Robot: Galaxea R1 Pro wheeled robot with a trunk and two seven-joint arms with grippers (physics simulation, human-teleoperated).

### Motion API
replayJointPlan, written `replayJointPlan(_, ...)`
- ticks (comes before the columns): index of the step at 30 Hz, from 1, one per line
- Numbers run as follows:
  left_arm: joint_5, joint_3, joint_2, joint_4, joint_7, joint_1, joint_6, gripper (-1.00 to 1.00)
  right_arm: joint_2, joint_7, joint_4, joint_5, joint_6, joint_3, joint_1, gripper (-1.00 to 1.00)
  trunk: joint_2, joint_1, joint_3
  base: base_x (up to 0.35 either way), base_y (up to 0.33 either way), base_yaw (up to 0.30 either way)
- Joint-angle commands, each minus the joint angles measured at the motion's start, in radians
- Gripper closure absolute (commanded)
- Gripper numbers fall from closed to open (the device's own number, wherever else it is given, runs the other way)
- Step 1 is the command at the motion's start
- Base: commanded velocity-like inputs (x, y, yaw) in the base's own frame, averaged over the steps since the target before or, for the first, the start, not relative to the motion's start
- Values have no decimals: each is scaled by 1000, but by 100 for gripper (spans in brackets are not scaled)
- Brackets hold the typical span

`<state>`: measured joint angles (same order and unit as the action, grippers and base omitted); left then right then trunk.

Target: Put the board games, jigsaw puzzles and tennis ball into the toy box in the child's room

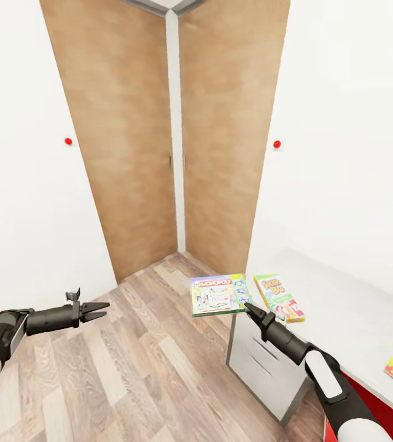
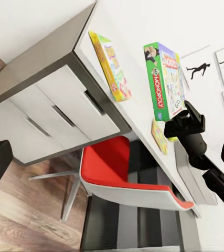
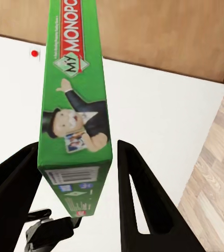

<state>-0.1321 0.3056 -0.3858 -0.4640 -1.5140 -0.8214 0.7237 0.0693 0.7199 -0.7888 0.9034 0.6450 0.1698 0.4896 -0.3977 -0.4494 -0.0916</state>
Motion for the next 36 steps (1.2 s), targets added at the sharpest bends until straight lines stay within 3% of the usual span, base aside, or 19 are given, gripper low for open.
replayJointPlan(1, -11, 6, 0, -1, -8, -1, 10, -100, 0, 1, 0, 8, 8, 1, 1, 100, -2, -1, -2, 0, 0, -279)
replayJointPlan(25, -11, 6, 0, -1, -8, -1, 12, -100, 0, 2, -3, 7, 9, 2, 1, 100, -2, -1, -2, 0, 0, -280)
replayJointPlan(36, -11, 7, -2, -1, -8, -1, 14, -100, 1, 8, -5, 8, 11, 3, 1, 100, -2, -1, -1, 0, 0, -106)
